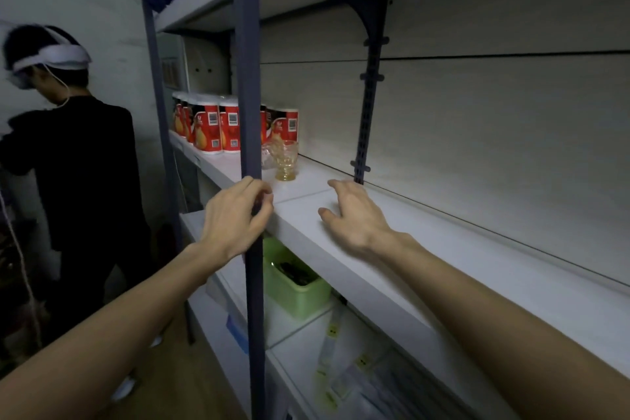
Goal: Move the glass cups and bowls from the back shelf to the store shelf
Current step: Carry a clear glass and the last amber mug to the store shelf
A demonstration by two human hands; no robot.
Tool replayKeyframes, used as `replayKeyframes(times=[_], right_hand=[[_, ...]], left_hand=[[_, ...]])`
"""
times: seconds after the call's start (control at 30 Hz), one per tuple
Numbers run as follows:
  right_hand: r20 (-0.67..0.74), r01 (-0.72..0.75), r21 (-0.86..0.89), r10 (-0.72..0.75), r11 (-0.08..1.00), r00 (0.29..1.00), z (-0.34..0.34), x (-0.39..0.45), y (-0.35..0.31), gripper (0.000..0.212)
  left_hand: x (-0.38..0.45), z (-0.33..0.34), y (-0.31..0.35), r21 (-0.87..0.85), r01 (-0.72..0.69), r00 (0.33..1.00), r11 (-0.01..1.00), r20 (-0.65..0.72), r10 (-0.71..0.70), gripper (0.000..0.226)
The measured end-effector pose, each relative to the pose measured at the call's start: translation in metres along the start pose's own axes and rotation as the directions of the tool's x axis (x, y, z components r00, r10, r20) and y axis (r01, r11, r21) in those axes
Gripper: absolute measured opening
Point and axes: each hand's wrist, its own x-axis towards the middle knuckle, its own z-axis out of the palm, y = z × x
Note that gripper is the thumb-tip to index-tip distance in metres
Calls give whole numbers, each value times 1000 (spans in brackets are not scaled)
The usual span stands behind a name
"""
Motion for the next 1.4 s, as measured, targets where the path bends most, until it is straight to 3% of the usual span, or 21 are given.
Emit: replayKeyframes(times=[0.1, 0.33, 0.53, 0.7, 0.83, 1.1, 1.3, 1.4], right_hand=[[-41, -37, 14, 37, 999, 998, 14, 21, -13, 64], [-77, -171, 25, 172, 985, 982, 38, 70, -33, 62], [-70, -257, -111, 250, 960, 966, 51, 85, -25, 64], [-32, -239, -135, 236, 962, 971, 53, 121, -26, 67], [-18, -219, -107, 219, 970, 976, 53, 160, -20, 68], [6, -162, -137, 164, 977, 986, 63, 218, -11, 66], [-10, -133, -89, 132, 987, 991, 68, 239, -9, 45], [-68, -126, -61, 122, 990, 990, 63, 240, -13, 32]], left_hand=[[2, 4, -38, -45, -18, 999, 999, -34, 16, 17], [37, 13, -127, -65, 10, 999, 998, 49, -7, 19], [71, 38, -164, -18, 72, 952, 997, 299, -63, 56], [102, 68, -173, 3, 54, 876, 999, 479, -49, 63], [128, 99, -182, -22, 134, 833, 991, 545, -101, 66], [166, 134, -191, -11, 184, 770, 983, 624, -137, 84], [190, 149, -188, -140, 192, 785, 971, 616, -66, 79], [191, 160, -184, -196, 238, 846, 951, 522, -104, 69]])
